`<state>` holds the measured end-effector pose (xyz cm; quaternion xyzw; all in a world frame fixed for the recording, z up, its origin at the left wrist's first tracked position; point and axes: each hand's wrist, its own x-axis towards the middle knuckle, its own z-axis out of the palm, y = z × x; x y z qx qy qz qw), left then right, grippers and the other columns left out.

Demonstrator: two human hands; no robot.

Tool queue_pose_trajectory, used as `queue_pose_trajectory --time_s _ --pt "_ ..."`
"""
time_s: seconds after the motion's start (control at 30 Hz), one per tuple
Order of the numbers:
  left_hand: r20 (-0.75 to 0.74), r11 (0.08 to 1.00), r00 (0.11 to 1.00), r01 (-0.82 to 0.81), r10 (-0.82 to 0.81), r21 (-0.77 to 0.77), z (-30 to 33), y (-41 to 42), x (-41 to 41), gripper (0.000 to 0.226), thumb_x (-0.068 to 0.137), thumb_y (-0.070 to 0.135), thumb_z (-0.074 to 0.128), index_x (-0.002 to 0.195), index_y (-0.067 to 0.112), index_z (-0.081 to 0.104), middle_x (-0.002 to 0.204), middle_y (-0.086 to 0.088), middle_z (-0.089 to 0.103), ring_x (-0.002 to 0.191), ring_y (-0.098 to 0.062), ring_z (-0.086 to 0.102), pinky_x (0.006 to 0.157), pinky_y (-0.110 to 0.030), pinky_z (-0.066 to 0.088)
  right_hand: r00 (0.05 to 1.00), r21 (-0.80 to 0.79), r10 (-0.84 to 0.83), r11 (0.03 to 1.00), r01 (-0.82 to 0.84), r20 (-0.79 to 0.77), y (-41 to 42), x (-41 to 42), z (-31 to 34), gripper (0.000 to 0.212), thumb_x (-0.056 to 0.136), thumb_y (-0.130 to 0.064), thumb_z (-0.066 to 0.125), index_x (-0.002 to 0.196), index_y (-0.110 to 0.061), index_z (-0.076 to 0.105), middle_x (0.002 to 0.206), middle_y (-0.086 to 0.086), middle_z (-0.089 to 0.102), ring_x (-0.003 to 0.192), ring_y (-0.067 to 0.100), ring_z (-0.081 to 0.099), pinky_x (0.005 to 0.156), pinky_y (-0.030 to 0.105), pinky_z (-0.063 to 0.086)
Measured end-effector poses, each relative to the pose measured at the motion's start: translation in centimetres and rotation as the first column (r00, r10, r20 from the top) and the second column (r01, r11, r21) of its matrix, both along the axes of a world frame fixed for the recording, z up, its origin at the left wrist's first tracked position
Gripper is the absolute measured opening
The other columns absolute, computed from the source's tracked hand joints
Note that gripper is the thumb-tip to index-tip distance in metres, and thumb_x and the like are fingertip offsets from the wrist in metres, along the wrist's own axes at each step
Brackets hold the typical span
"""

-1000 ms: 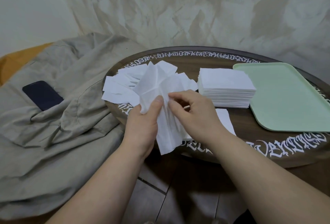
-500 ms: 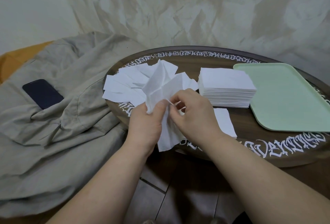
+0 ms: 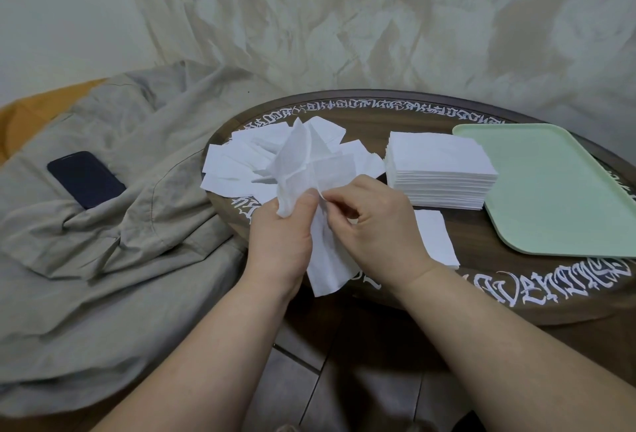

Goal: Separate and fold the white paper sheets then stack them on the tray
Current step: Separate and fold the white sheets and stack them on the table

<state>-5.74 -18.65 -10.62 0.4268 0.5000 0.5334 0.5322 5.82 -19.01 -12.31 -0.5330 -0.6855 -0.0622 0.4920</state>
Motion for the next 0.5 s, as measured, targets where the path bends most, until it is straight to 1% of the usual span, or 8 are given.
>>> queue_pose_trajectory --time_s 0.07,0.13,0.2,0.27,0.4,0.43,0.5 --pt "0.008 1.000 1.000 -0.002 0.002 -0.010 -0.04 0.08 -0.04 0.020 0.093 0.012 0.064 0.073 0.016 0.068 0.085 -0.013 0.069 0.084 -0.025 0.064 0.090 -0.055 0.051 1.000 0.012 -0.007 1.000 0.006 0.015 0.00 -0.04 -0.04 0.008 0.077 -0.016 0.067 0.078 -0.015 0.075 0.067 0.000 0.061 0.059 0.015 0.058 0.049 0.029 0.046" --pt "0.016 1.000 1.000 -0.001 0.001 -0.021 -0.10 0.14 -0.08 0.020 0.092 0.013 0.065 0.073 0.017 0.070 0.087 -0.015 0.071 0.086 -0.027 0.065 0.088 -0.052 0.053 1.000 0.016 -0.005 1.000 0.004 0.026 0.05 -0.03 -0.05 0.008 0.077 -0.016 0.067 0.079 -0.015 0.075 0.068 0.001 0.062 0.059 0.016 0.058 0.048 0.029 0.047" --pt "0.030 1.000 1.000 0.008 -0.007 -0.020 -0.20 0.18 -0.10 0.021 0.090 0.013 0.067 0.070 0.018 0.071 0.085 -0.012 0.070 0.085 -0.026 0.065 0.087 -0.049 0.052 1.000 0.017 -0.001 1.000 0.001 0.027 0.08 -0.06 -0.07 0.008 0.077 -0.015 0.068 0.079 -0.014 0.075 0.068 0.001 0.062 0.059 0.016 0.059 0.047 0.029 0.047" --pt "0.040 1.000 0.999 0.012 -0.011 -0.019 -0.18 0.16 -0.03 0.023 0.089 0.015 0.068 0.066 0.019 0.072 0.083 -0.009 0.070 0.084 -0.025 0.065 0.088 -0.050 0.053 1.000 0.012 0.003 1.000 -0.003 0.024 0.08 -0.08 -0.09 0.007 0.077 -0.014 0.069 0.079 -0.015 0.076 0.068 0.001 0.062 0.059 0.016 0.059 0.048 0.029 0.047" --pt "0.051 1.000 0.999 0.017 -0.016 -0.024 0.10 -0.02 0.09 0.016 0.077 0.028 0.068 0.062 0.031 0.075 0.083 -0.007 0.070 0.085 -0.024 0.066 0.091 -0.053 0.052 1.000 0.002 0.018 1.000 -0.018 0.022 0.11 0.03 -0.08 0.008 0.078 -0.015 0.068 0.080 -0.015 0.076 0.068 0.001 0.062 0.059 0.016 0.059 0.048 0.031 0.048" --pt "0.065 0.999 0.998 0.021 -0.019 -0.026 0.07 -0.04 0.07 0.016 0.077 0.028 0.069 0.063 0.032 0.076 0.083 -0.006 0.071 0.086 -0.024 0.067 0.092 -0.053 0.052 0.999 0.000 0.020 1.000 -0.020 0.025 0.12 0.06 -0.08 0.010 0.079 -0.016 0.066 0.080 -0.015 0.076 0.068 0.001 0.062 0.059 0.016 0.059 0.048 0.031 0.048" --pt "0.096 0.999 0.995 0.030 -0.027 -0.029 -0.08 -0.03 0.08 0.026 0.087 0.020 0.070 0.065 0.030 0.077 0.084 -0.005 0.073 0.088 -0.024 0.069 0.093 -0.050 0.052 0.999 -0.002 0.024 1.000 -0.024 0.027 0.14 0.10 -0.07 0.016 0.082 -0.021 0.061 0.081 -0.015 0.076 0.068 0.000 0.061 0.059 0.017 0.058 0.047 0.031 0.048"
